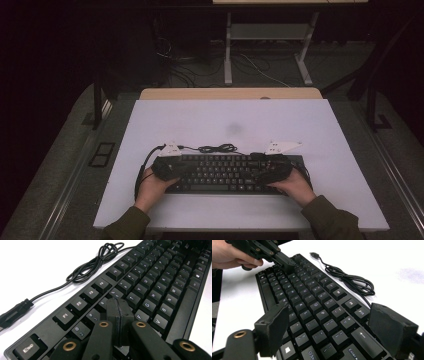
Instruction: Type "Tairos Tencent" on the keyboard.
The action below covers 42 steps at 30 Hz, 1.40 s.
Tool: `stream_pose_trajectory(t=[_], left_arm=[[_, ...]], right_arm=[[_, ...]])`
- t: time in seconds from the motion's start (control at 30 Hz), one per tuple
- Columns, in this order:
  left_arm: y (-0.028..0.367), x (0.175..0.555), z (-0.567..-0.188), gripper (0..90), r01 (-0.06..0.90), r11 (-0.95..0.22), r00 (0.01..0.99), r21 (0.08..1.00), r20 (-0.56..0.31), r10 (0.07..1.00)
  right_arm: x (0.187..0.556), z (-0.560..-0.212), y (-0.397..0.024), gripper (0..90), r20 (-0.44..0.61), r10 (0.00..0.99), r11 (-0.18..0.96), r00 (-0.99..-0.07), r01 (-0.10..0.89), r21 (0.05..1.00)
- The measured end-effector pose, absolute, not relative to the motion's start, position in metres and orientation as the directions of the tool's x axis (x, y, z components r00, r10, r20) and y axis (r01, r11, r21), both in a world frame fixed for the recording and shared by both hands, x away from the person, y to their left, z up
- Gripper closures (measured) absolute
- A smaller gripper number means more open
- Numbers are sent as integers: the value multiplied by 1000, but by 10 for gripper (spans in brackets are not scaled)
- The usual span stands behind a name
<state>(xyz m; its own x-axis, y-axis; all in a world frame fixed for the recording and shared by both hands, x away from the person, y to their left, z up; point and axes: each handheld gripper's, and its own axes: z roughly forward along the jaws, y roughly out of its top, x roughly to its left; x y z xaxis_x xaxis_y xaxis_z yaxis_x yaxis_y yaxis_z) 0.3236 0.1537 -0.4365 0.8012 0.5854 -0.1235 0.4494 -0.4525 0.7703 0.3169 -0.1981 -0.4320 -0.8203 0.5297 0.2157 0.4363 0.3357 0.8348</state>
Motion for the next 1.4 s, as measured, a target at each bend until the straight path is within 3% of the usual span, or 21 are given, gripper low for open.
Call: stream_pose_trajectory(t=[0.97,1.4], left_arm=[[153,321,-433,889,438,-452,805,777,-116,582],[158,311,-429,502,461,-405,781,790,-144,608]], right_arm=[[317,-431,-199,167,217,533,329,-818,437,837],[320,-426,-184,167,239,477,335,-846,427,840]])
